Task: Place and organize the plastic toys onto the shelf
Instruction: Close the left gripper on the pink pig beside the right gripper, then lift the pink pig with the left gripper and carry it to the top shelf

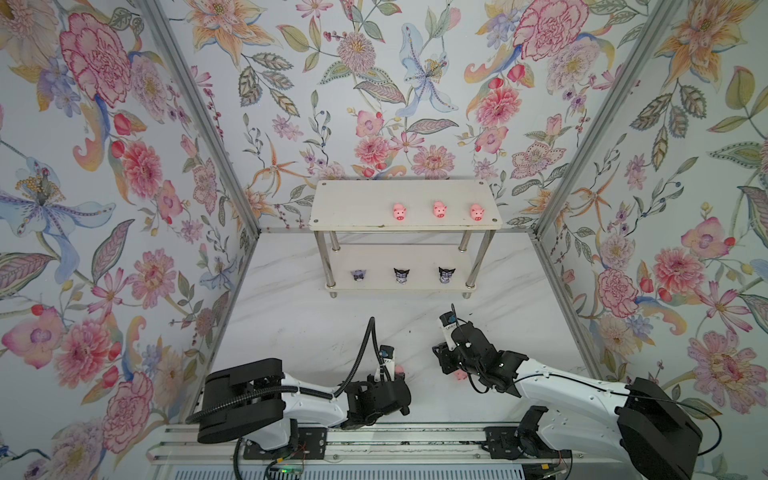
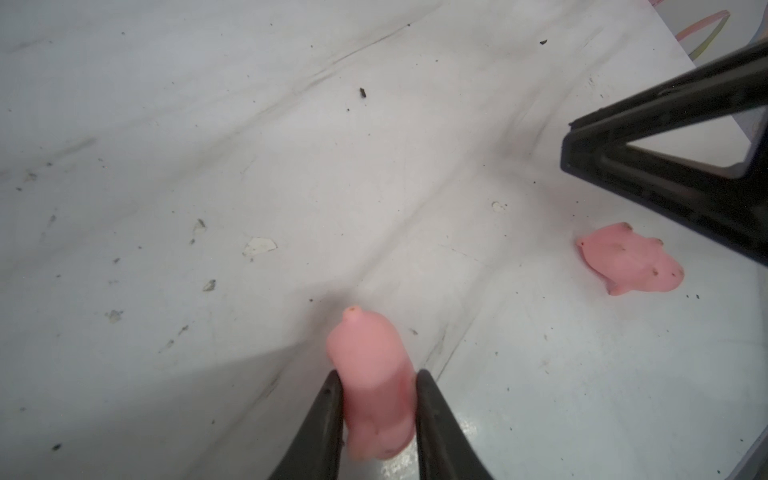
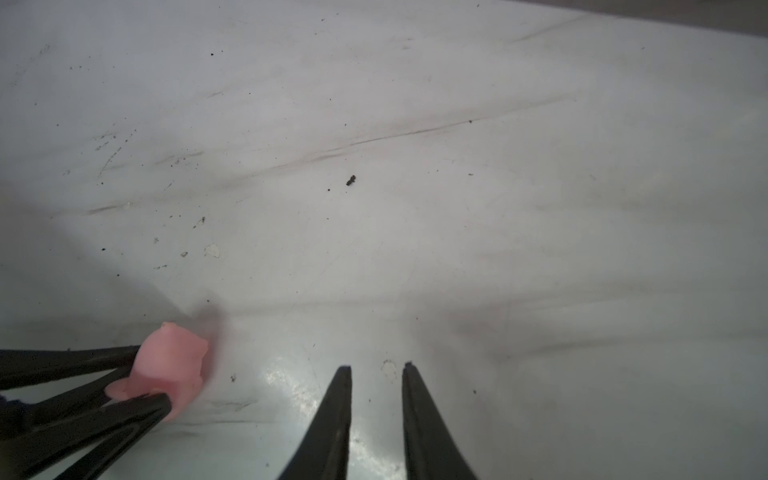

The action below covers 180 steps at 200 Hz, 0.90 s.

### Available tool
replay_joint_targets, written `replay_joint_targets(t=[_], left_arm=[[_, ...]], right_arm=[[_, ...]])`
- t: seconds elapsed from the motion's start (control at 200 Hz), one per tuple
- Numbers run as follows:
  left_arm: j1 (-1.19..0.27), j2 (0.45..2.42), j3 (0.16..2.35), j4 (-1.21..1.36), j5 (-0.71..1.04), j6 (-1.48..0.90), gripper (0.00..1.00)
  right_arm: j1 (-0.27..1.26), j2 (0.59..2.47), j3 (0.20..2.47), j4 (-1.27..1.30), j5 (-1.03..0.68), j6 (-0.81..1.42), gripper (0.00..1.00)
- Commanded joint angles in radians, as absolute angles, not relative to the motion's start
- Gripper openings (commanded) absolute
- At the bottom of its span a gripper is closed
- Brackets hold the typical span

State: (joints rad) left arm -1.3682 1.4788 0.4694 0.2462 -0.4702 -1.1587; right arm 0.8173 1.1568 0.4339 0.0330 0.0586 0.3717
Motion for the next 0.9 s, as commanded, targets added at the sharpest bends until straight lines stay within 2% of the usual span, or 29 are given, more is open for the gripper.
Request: replay_joint_targets(t=[0.0, 0.2, 0.395, 0.626, 0.786, 0.896], left_arm=[[-1.357, 1.427, 0.529, 0.159, -0.529, -1.099, 0.28], [-1.254, 1.227, 0.662, -0.03, -0.524, -0.88, 0.26], [-1.086, 1.111, 0.956, -0.294, -0.494, -0.628, 0.26], [-0.912, 1.198, 1.354, -0.486, -0.457, -0.403, 0.26], [-0.833, 1.304, 1.563, -0.538, -0.416, -0.303, 0.27], [-0.758, 1.366, 1.66, -0.549, -0.322, -0.266, 0.27]], right_arm=[[0.797, 1.178, 0.397, 0.115, -0.013, 0.355, 0.24], [0.79, 1.231, 0.372, 0.191, -0.087, 0.372, 0.24], [0.791, 1.317, 0.372, 0.249, -0.165, 0.386, 0.21], [0.796, 1.334, 0.374, 0.255, -0.189, 0.401, 0.2], [0.796, 1.247, 0.346, 0.246, -0.149, 0.399, 0.2], [0.796, 1.166, 0.32, 0.231, -0.102, 0.396, 0.2]])
